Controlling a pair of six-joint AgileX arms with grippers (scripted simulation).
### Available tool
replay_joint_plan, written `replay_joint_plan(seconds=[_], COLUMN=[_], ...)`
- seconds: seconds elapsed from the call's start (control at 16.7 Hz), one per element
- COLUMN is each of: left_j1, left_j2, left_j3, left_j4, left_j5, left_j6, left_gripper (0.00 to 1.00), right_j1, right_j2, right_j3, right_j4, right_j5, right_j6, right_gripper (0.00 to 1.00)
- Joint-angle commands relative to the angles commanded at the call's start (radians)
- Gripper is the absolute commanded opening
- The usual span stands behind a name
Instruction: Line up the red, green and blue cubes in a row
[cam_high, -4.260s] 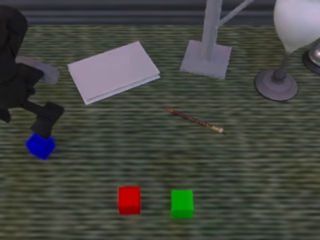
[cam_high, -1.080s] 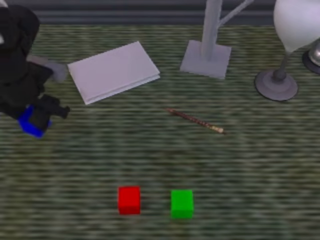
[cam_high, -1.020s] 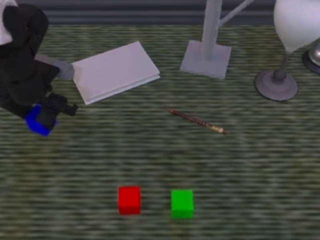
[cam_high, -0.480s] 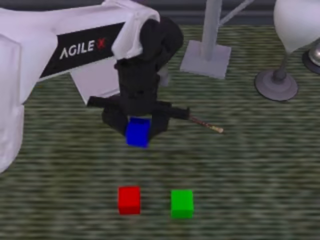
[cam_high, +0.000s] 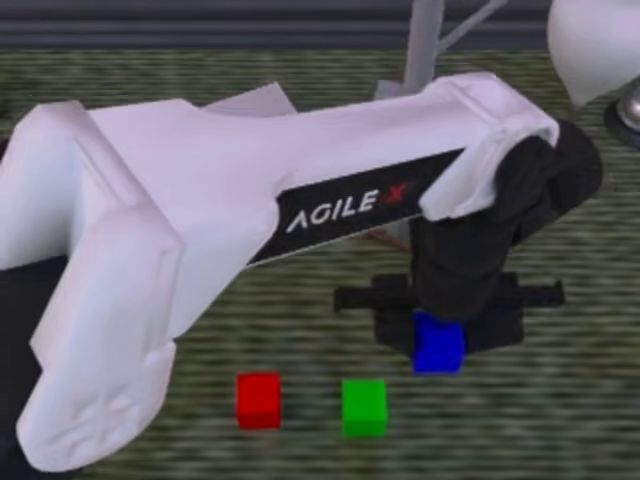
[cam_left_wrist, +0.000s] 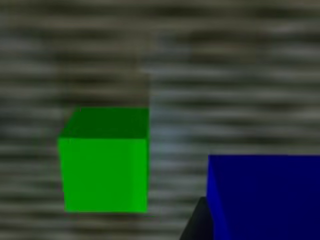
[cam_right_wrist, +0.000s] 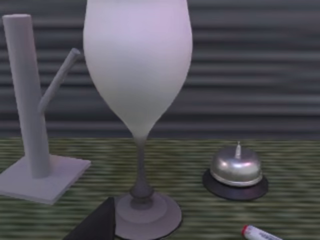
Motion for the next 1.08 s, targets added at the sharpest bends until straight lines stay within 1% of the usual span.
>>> replay_joint_plan(seconds=[0.12,0.48,0.6,0.9,1.08], left_j1=[-0.032,-0.033,-0.033,-0.031,-0.032], left_j2=[0.002,-0.001,0.009,0.057,0.065], left_j3=[0.016,0.012,-0.018,-0.14,-0.158], left_j4=[-0.004,0.001,0.039,0.214,0.234], left_j5=[-0.003,-0.002,-0.002,-0.002,-0.002], left_j6=[-0.039,-0.04,-0.039,-0.039,-0.039], left_gripper=[0.0,0.0,0.0,0.0,0.0], right_j1=[0.0,0.0,0.0,0.0,0.0], right_j2=[0.0,0.0,0.0,0.0,0.0], right_j3=[0.0,0.0,0.0,0.0,0.0], right_j4=[0.0,0.0,0.0,0.0,0.0], right_j5=[0.0,0.0,0.0,0.0,0.0], right_j6=[0.0,0.0,0.0,0.0,0.0], right_gripper=[1.0,1.0,1.0,1.0,1.0])
